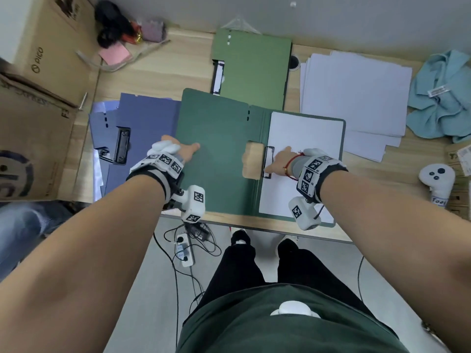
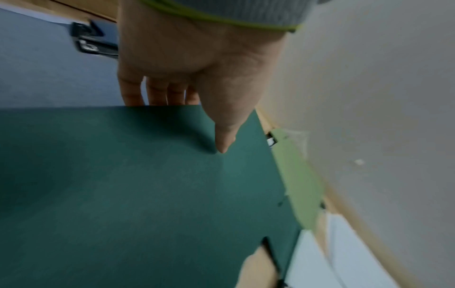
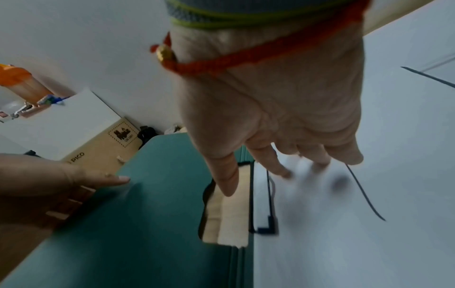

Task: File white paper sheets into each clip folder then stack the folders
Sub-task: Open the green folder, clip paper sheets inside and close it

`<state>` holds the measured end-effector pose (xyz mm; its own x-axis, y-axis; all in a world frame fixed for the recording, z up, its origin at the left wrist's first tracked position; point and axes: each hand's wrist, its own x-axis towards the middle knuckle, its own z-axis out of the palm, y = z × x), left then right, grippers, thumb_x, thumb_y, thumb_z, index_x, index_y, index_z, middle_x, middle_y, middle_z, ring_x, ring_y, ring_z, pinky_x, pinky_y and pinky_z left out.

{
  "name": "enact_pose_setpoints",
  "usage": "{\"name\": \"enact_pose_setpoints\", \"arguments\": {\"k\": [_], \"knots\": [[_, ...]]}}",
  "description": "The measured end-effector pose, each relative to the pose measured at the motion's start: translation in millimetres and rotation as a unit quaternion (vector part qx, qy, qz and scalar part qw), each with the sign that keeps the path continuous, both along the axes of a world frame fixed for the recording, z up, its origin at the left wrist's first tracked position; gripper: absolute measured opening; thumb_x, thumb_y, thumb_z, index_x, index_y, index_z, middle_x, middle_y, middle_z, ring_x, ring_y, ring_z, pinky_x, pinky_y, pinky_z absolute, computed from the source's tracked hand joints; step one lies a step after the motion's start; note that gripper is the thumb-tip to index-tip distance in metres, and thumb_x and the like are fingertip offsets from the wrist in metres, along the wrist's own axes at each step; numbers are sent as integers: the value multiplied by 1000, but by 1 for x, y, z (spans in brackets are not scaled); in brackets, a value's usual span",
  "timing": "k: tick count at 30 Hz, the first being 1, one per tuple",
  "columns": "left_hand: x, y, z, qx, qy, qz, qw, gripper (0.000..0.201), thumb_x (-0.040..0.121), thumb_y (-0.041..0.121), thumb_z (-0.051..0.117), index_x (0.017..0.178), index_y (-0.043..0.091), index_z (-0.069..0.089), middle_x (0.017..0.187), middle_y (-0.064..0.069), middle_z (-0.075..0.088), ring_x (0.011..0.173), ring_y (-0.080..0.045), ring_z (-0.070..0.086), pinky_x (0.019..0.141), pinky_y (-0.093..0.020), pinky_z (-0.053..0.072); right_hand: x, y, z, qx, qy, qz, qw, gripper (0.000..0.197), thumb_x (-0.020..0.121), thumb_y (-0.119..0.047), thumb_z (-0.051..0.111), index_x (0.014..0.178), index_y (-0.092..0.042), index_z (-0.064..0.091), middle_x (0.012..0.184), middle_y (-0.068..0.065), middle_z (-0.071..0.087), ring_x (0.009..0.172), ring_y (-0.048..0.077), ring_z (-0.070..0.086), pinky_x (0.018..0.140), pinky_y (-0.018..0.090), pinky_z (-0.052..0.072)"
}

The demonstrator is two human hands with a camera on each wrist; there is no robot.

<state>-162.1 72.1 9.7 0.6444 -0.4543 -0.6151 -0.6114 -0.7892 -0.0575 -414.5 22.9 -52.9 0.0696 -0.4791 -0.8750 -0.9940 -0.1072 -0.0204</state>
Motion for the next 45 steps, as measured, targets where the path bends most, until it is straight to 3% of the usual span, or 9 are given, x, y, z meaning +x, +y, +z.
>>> {"name": "enact_pose_setpoints", "arguments": {"k": [3, 8, 13, 19, 23, 29, 32, 38, 45], "knots": [[3, -18, 19, -83, 21, -63, 994, 71, 83, 72, 49, 114, 10, 63, 91, -12, 63, 82, -31, 60, 74, -34, 46, 3, -11, 19, 8, -62, -35, 997, 69, 83, -62, 49, 130, -12, 53, 130, 10, 56, 107, 31, 57, 89, 40, 45], [-46, -51, 62, -235, 205, -41, 949, 73, 87, 76, 35, 57, 13, 59, 64, -13, 68, 64, -30, 70, 69, -35, 57, -4, -28, 73, 28, -282, -277, 918, 67, 84, -71, 46, 122, -17, 60, 117, 0, 65, 101, 16, 67, 90, 36, 56], [-111, -65, 64, -159, 368, -58, 914, 78, 95, 70, 20, 98, 14, 74, 90, -4, 73, 73, -19, 68, 66, -26, 48, -40, -39, 120, 18, -396, -400, 826, 73, 78, -76, 52, 118, -16, 64, 110, 3, 70, 95, 25, 71, 83, 41, 59], [-145, -55, -22, -6, 249, -145, 958, 70, 87, 64, 54, 123, 5, 61, 120, -14, 66, 107, -31, 64, 96, -45, 53, -115, -34, 87, -161, -272, -418, 852, 28, 81, -21, 64, 107, -11, 67, 105, 7, 72, 94, 26, 69, 88, 38, 56], [-152, -42, -59, 74, 197, -193, 958, 83, 73, 72, 59, 117, 1, 61, 113, -16, 64, 95, -29, 63, 92, -43, 54, -147, -17, 45, -151, -133, -439, 876, 51, 77, -24, 67, 122, -7, 52, 118, 13, 63, 104, 31, 62, 81, 32, 49], [-160, -39, -92, 42, 222, -115, 967, 94, 58, 69, 63, 132, 12, 49, 117, -10, 62, 95, -33, 65, 90, -46, 54, -156, -7, 11, -87, -72, -392, 913, 58, 85, -32, 67, 132, -2, 51, 129, 13, 59, 116, 32, 57, 92, 31, 43], [-162, -38, -96, 26, 237, -90, 967, 102, 44, 79, 57, 122, 14, 57, 111, -4, 66, 94, -30, 65, 90, -45, 54, -155, -7, 4, -99, -66, -391, 913, 58, 83, -33, 69, 129, -3, 54, 128, 13, 60, 116, 32, 57, 96, 34, 45], [-172, -52, -98, -107, 267, 36, 957, 92, 72, 76, 39, 142, 17, 41, 142, -12, 51, 126, -39, 50, 105, -55, 40, -154, -12, 1, -112, -144, -448, 875, 53, 84, -30, 69, 129, -7, 53, 127, 8, 61, 115, 29, 58, 97, 31, 44], [-126, -107, -44, -246, 292, 57, 923, 64, 85, 57, 51, 132, 14, 53, 127, -11, 62, 115, -33, 60, 100, -50, 48, -132, -48, 18, -120, -268, -464, 836, 41, 88, -44, 62, 117, -15, 62, 109, 3, 68, 103, 28, 65, 97, 43, 51]]}}
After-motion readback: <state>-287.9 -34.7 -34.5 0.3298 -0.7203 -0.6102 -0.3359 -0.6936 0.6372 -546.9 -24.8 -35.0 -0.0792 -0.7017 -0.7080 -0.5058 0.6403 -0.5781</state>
